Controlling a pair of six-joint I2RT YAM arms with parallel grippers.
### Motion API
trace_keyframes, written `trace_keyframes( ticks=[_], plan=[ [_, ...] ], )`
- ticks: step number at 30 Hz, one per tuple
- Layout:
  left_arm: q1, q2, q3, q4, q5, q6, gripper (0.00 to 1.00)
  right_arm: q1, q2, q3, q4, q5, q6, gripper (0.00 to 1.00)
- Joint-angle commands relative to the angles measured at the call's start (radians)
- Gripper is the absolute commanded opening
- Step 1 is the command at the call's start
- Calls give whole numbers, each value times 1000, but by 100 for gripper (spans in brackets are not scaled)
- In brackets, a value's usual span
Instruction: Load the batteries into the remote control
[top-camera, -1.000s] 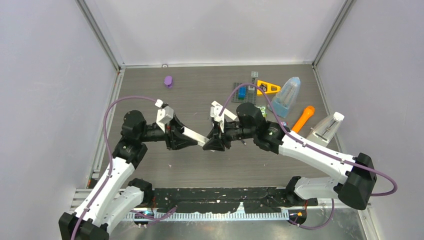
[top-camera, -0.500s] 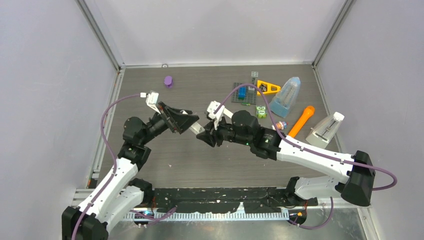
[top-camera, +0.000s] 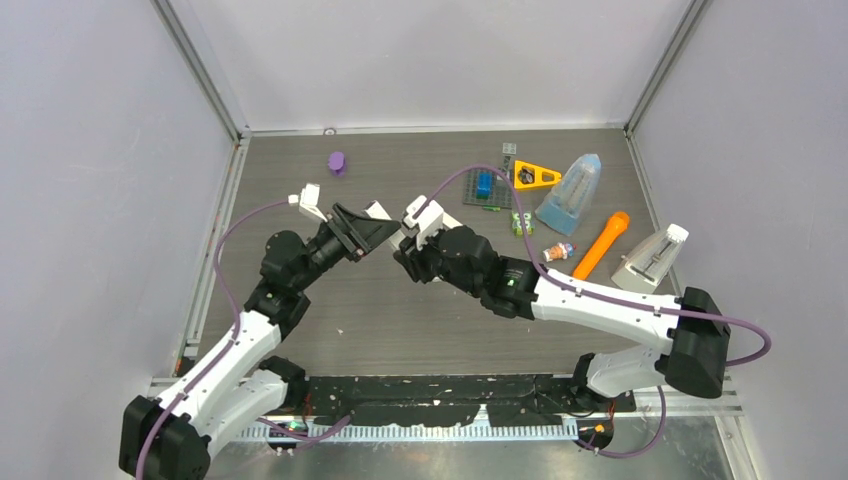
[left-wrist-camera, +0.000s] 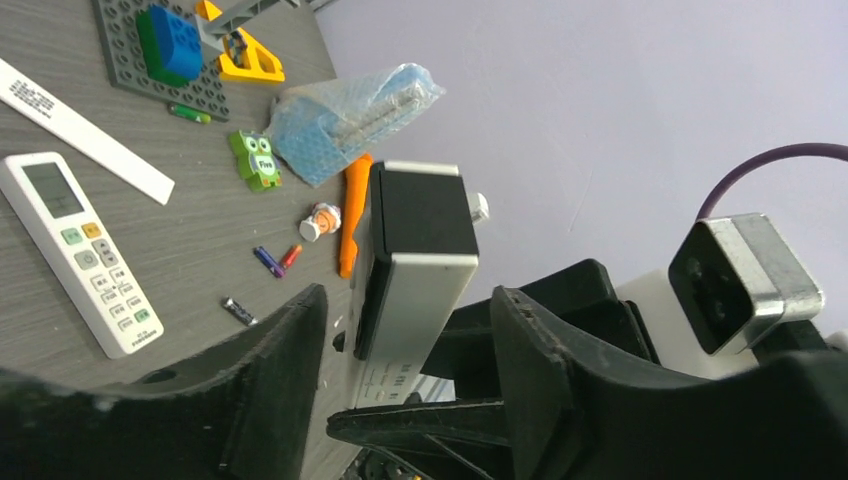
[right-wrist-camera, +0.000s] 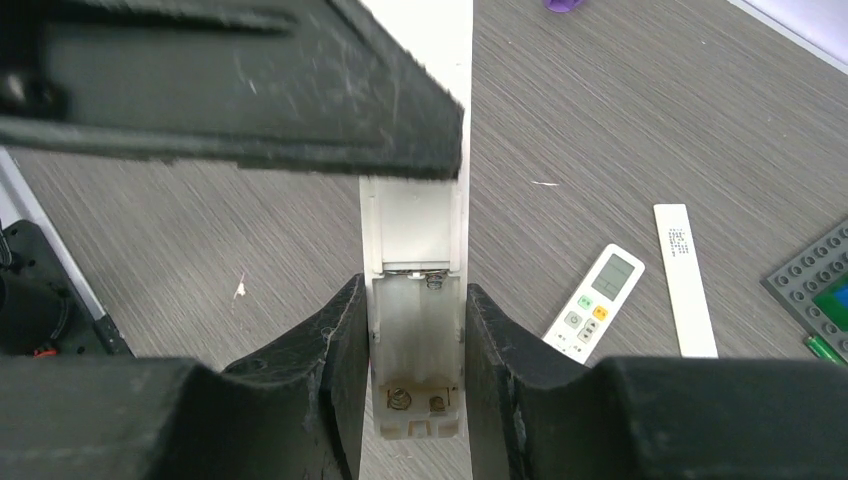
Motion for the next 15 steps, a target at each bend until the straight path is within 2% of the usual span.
trace_keyframes(
  ticks=[1, 5, 7, 8, 9, 10, 12, 15],
  plan=[
    [-14, 20, 22, 11, -19, 13, 53, 8, 6, 74, 35, 54, 33, 13],
    [-14, 31, 34, -32, -24, 46, 28, 8, 7, 80, 29, 50, 48, 14],
    [-14, 29, 39, -52, -38, 67, 8, 8, 0, 81, 16, 51, 58, 22],
    [-14, 27, 42, -66, -45, 81, 1, 8, -4, 79, 8, 48, 67, 36],
    [-14, 25, 47, -77, -52, 98, 0, 7, -16, 72, 7, 45, 70, 45],
    [-14, 22, 50, -87, -59, 124, 0, 7, -26, 66, 6, 36, 73, 67],
    [-12, 14, 56, -115, -69, 179, 0, 3, -82, 34, 5, 29, 81, 88],
    [-6, 5, 58, -126, -42, 263, 0, -35, -156, 13, -28, -32, 140, 95]
  ],
)
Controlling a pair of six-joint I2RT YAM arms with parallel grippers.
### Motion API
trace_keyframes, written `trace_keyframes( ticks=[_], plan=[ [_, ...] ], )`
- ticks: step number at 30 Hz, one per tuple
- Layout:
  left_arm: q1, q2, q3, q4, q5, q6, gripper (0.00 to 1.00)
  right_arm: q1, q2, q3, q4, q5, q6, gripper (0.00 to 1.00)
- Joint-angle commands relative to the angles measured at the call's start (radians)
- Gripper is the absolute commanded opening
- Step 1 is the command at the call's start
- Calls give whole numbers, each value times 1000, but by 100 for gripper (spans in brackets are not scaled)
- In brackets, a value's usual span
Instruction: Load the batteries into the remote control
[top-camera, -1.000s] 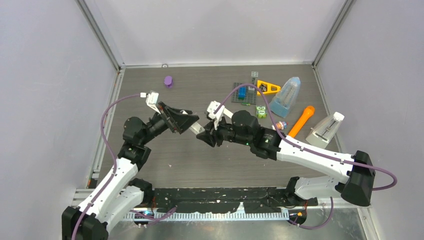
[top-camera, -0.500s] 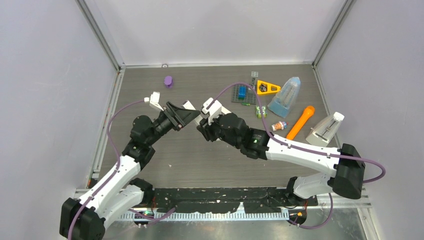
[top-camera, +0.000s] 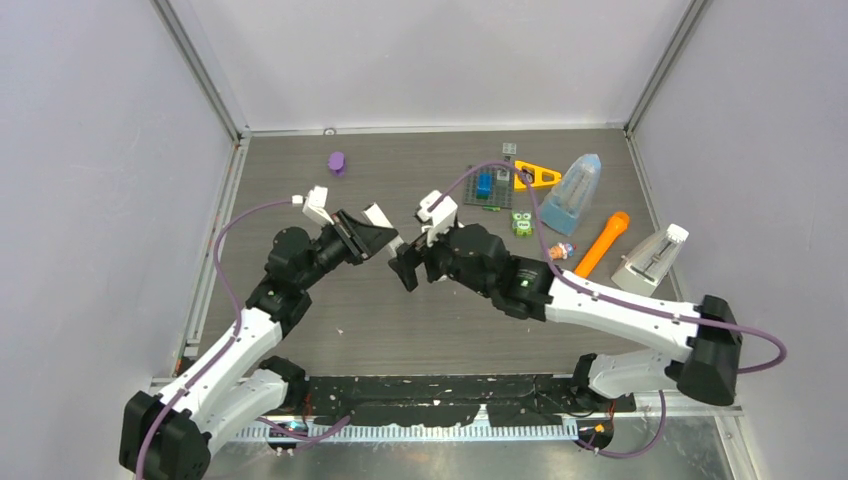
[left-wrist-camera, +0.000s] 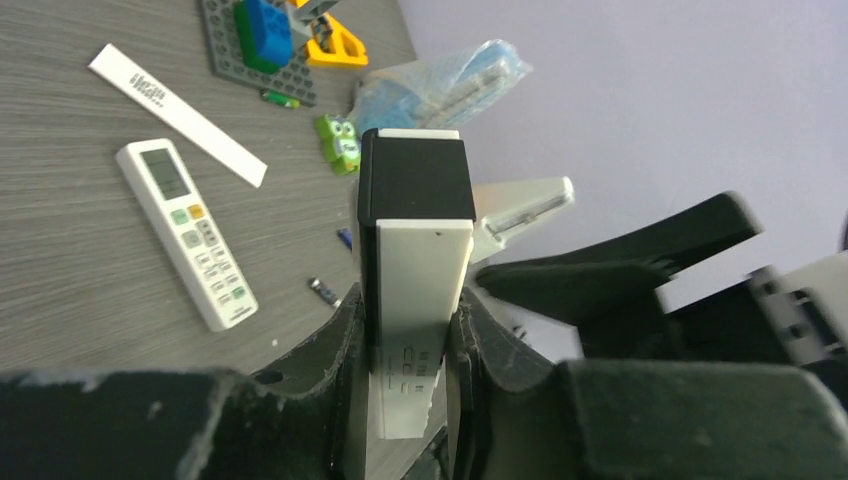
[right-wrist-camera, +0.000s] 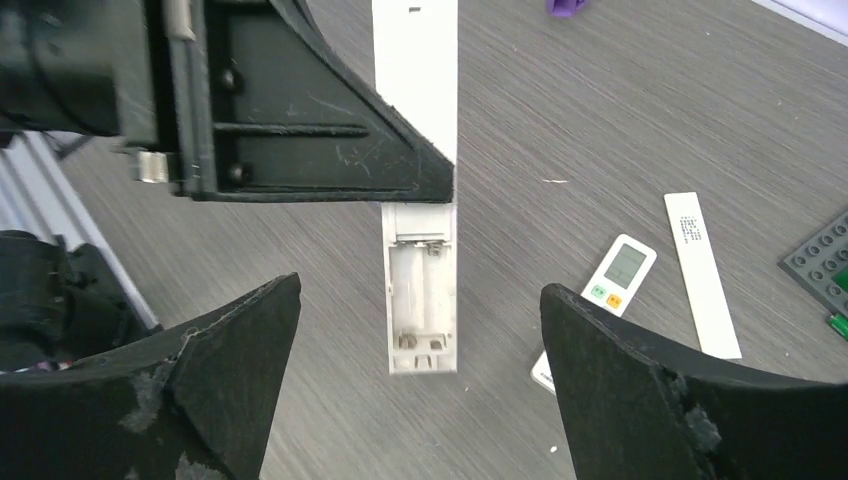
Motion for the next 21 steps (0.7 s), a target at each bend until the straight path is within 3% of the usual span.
trace_keyframes(
  ticks=[1, 6, 12, 21],
  plan=[
    [14, -24, 40, -14, 20, 157, 0, -61, -167, -18, -19, -63, 85, 95],
    [44, -18, 24, 45, 189, 267, 0, -199, -240, -52, -194, -179, 197, 82],
    [52, -5, 36, 39, 373, 368, 0, -295, -235, -123, -366, -194, 197, 68],
    [53, -34, 14, 32, 404, 394, 0, -363, -61, -184, -441, -195, 150, 71]
  ],
)
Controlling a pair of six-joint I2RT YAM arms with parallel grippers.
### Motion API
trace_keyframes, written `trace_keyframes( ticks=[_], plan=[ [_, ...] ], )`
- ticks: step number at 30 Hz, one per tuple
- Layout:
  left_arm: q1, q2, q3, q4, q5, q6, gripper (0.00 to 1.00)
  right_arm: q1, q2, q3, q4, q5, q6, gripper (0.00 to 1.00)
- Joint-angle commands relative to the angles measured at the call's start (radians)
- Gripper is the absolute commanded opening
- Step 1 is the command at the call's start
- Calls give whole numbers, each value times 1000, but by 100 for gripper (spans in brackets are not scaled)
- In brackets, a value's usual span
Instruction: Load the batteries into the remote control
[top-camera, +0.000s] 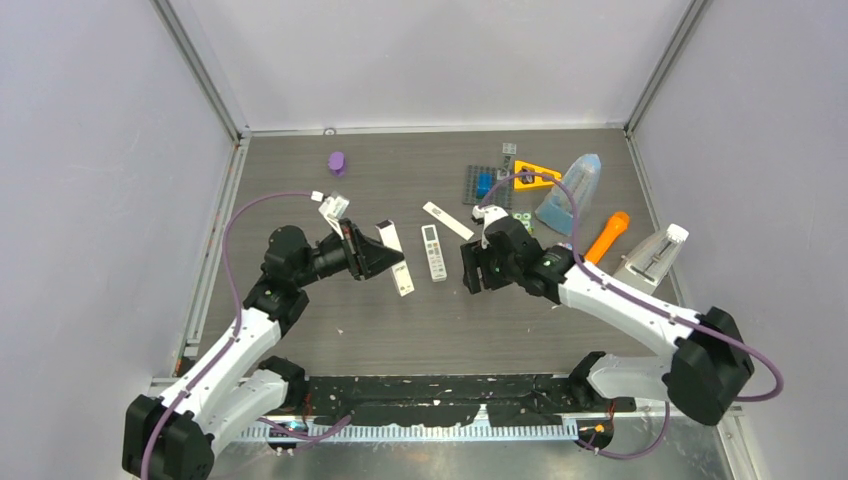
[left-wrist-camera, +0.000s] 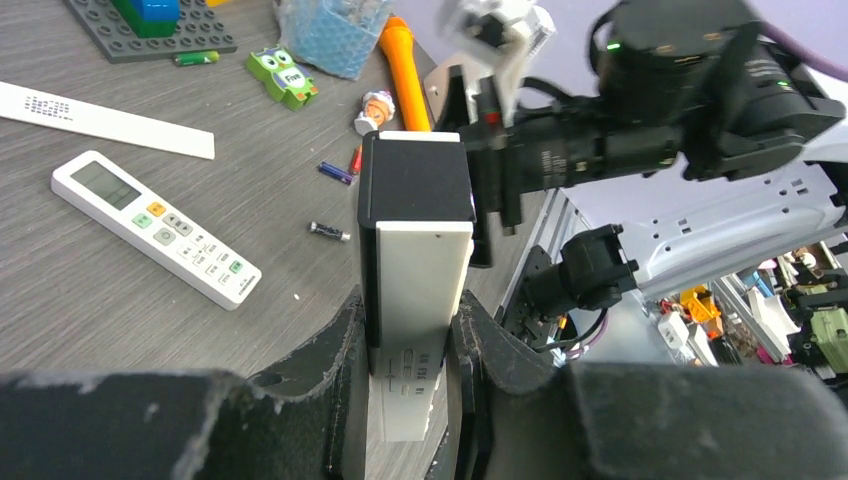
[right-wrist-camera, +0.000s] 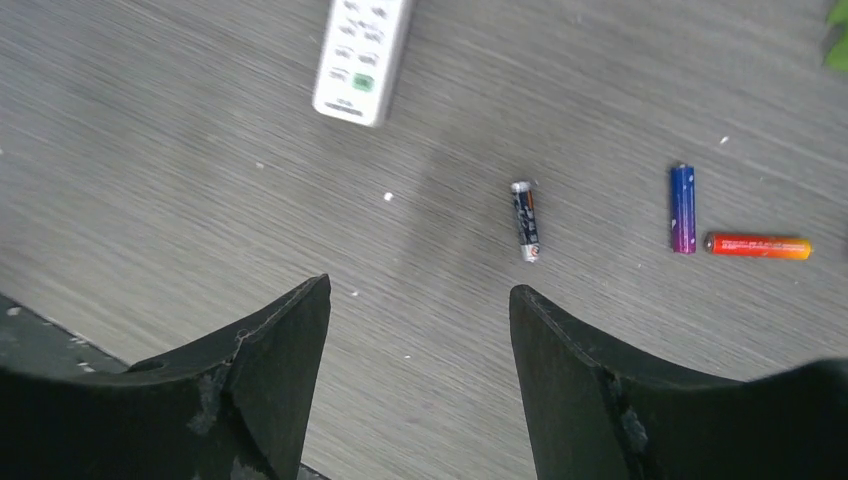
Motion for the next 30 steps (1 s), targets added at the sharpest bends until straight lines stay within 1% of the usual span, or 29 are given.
trace_keyframes(
  ticks=[1, 5, 8, 14, 21, 26, 30],
  plan=[
    [5, -36, 12, 48, 34, 38, 0, -12, 95, 13, -31, -10, -36, 70],
    [5, -47, 5, 38, 17, 35, 0, -12, 196, 31, -15, 2, -71, 60],
    [5, -51, -3, 38, 7, 27, 0, -12, 249, 46, -7, 64, -77, 54],
    [5, -45, -13, 56, 4, 8, 0, -42, 345, 83, -8, 106, -74, 53],
    [5, -35, -13, 56, -2, 11, 0, -85, 343, 88, 7, 102, -53, 53],
    [5, -23, -13, 56, -2, 12, 0, -193, 298, 70, 35, 48, 2, 53],
    [6, -14, -16, 57, -1, 13, 0, -245, 336, 86, 24, 48, 4, 53]
  ],
)
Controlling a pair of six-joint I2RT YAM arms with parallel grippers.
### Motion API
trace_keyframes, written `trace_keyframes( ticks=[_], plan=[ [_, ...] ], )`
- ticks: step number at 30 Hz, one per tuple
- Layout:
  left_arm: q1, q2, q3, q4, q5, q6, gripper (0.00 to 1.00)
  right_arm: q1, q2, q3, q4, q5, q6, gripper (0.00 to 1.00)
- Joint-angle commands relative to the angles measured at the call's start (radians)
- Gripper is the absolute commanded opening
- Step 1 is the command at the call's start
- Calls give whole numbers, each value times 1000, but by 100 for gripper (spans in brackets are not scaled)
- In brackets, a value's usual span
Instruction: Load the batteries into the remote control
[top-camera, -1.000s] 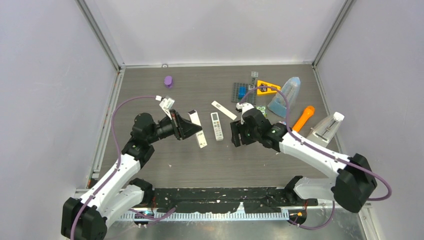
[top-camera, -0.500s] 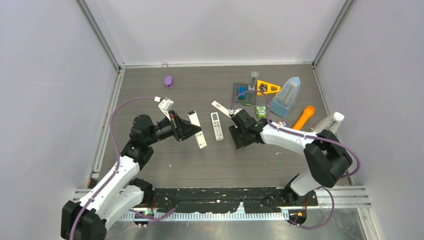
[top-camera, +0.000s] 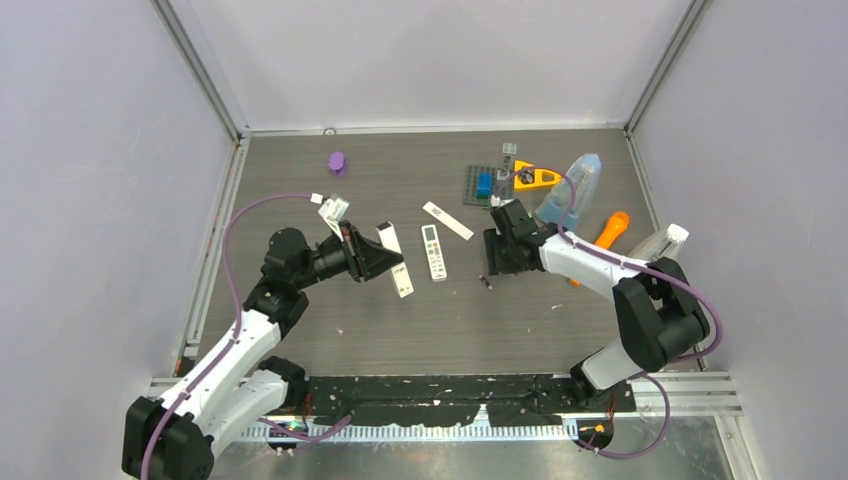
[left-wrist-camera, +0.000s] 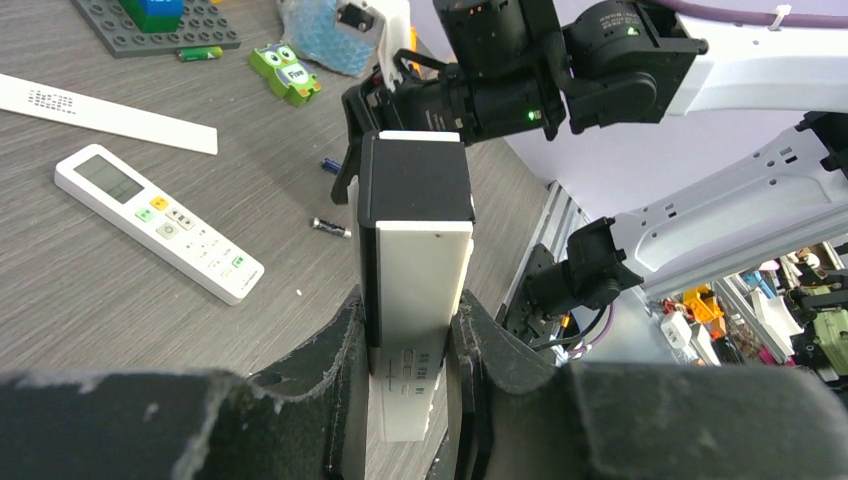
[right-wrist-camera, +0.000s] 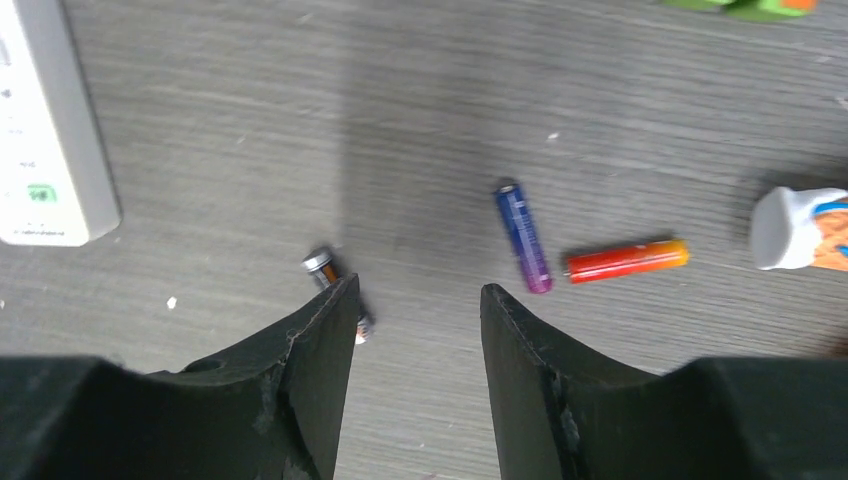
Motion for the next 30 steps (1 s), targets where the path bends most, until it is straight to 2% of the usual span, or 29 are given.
trace_keyframes(
  ticks=[1, 7, 14, 23, 30],
  plan=[
    [6, 8, -2, 58, -4, 4, 0, -47, 15, 43, 19, 4, 19, 53],
    [8, 14, -4, 58, 2, 4, 0, -83, 92, 103, 8, 26, -35, 53],
    [9, 24, -7, 67, 12, 0, 0, -110, 157, 164, -69, 25, -53, 46],
    [16, 45, -8, 89, 30, -8, 0, -135, 171, 157, -85, -7, -76, 51],
    [17, 52, -10, 103, 30, -23, 0, -156, 161, 132, -111, -79, -30, 43]
  ],
)
